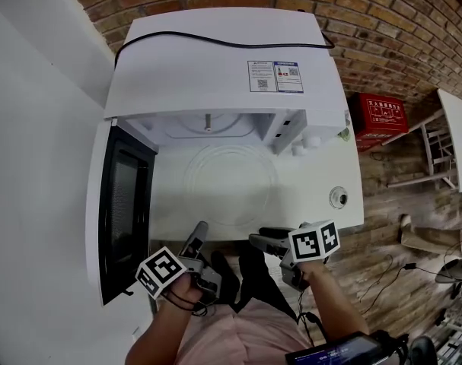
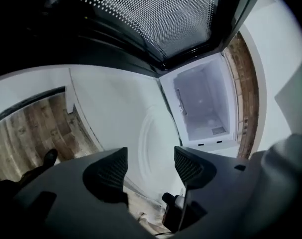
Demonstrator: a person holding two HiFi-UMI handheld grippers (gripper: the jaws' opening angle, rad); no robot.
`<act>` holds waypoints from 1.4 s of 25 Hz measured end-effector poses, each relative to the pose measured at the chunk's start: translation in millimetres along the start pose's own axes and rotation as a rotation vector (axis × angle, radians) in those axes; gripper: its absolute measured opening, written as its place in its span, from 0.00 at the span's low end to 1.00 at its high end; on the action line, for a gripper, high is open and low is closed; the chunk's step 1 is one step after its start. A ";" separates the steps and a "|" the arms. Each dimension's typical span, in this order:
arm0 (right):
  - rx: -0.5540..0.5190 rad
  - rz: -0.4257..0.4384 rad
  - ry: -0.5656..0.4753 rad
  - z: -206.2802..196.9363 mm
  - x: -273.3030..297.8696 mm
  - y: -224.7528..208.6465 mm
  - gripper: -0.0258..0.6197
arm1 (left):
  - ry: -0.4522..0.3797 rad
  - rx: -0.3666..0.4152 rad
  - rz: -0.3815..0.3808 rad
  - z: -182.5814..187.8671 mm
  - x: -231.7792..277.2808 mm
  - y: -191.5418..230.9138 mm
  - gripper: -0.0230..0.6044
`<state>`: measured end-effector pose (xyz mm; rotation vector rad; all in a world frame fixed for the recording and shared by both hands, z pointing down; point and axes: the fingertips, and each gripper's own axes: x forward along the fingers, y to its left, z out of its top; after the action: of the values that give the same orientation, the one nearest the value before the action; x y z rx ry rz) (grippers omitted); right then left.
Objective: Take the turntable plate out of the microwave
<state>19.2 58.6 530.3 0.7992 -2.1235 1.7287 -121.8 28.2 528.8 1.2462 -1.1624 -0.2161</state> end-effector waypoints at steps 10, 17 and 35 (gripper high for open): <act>-0.055 -0.007 -0.095 3.8 -20.5 37.1 0.35 | -0.137 0.560 -0.113 18.6 -46.1 -70.5 0.44; -0.344 -0.042 -0.452 75.8 -54.1 125.3 0.22 | -0.352 0.989 -0.230 34.5 -75.8 -157.7 0.31; -0.797 -0.269 -0.924 141.0 -112.7 226.2 0.05 | -0.640 1.277 -0.281 65.3 -115.0 -254.3 0.05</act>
<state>-4.6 -22.0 253.4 1.6684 -2.7055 0.2337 -113.4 -29.5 248.1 2.5968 -1.7496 -0.0527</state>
